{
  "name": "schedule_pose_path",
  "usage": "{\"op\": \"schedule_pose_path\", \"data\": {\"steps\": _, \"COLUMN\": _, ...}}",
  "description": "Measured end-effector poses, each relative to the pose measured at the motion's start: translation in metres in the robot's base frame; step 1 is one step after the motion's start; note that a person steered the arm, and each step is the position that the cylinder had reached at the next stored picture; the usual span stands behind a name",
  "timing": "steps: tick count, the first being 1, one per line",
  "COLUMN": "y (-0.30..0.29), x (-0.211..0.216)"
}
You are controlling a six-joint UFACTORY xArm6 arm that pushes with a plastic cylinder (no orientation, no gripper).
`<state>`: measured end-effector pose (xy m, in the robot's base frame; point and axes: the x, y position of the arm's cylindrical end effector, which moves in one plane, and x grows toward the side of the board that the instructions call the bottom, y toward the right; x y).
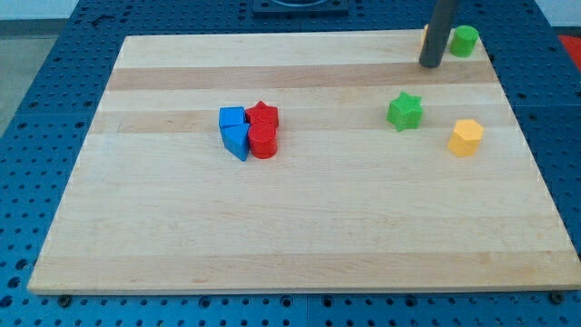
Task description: Slide the green star towards top right
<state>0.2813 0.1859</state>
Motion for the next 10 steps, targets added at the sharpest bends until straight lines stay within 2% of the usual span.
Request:
{"op": "schedule_pose_path", "data": {"steps": 2, "y": -0.109, "x": 0.009}}
{"op": "schedule_pose_path", "data": {"steps": 3, "y": -0.122, "x": 0.05}}
{"op": "schedule_pose_path", "data": {"steps": 6, "y": -0.099, "x": 0.117}}
{"op": "schedule_pose_path", "data": {"steps": 7, "y": -0.071, "x": 0.121}}
{"op": "schedule_pose_path", "data": {"steps": 10, "y": 0.009, "x": 0.079}}
